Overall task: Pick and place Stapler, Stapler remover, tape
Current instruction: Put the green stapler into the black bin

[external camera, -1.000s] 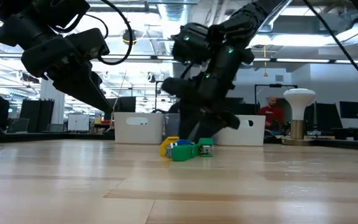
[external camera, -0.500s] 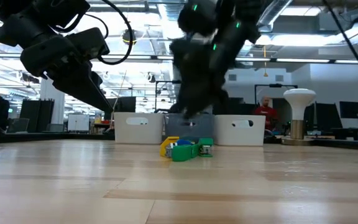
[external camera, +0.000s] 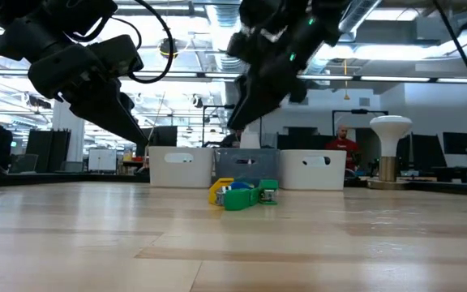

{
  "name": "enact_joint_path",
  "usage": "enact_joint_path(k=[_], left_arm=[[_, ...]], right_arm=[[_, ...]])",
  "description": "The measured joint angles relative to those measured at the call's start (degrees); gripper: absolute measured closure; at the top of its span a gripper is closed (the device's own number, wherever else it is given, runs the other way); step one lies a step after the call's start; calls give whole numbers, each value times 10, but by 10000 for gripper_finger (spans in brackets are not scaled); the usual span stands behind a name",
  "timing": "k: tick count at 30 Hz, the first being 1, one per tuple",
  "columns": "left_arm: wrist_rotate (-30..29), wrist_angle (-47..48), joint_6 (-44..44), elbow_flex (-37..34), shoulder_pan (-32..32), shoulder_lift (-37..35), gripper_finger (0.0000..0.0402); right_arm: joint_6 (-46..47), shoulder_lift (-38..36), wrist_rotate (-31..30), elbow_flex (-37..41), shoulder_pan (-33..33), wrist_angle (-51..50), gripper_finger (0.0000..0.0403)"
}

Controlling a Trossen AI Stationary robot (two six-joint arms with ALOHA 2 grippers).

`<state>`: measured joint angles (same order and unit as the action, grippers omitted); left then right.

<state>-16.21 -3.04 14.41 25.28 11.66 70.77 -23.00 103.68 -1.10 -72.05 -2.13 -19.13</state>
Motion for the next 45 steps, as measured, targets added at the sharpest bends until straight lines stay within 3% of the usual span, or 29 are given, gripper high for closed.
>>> enact_joint_path(k=[6,15,19,35,45], left_arm=[[0,-3,0,0,0,0,243],[0,-14,-2,1,-1,0,243],[0,-15,-5,1,-1,0,243],[0,-18,-7,1,-1,0,243],[0,-18,-6,1,-1,0,243]], right_arm=[[3,31,-20,-1,-7,7,264],[-24,84,-39,-1,-9,17,170],[-31,101,-39,-1,-14,16,154],[-19,134,-4,-4,-40,12,182],[35,132,13,-2,-39,4,274]])
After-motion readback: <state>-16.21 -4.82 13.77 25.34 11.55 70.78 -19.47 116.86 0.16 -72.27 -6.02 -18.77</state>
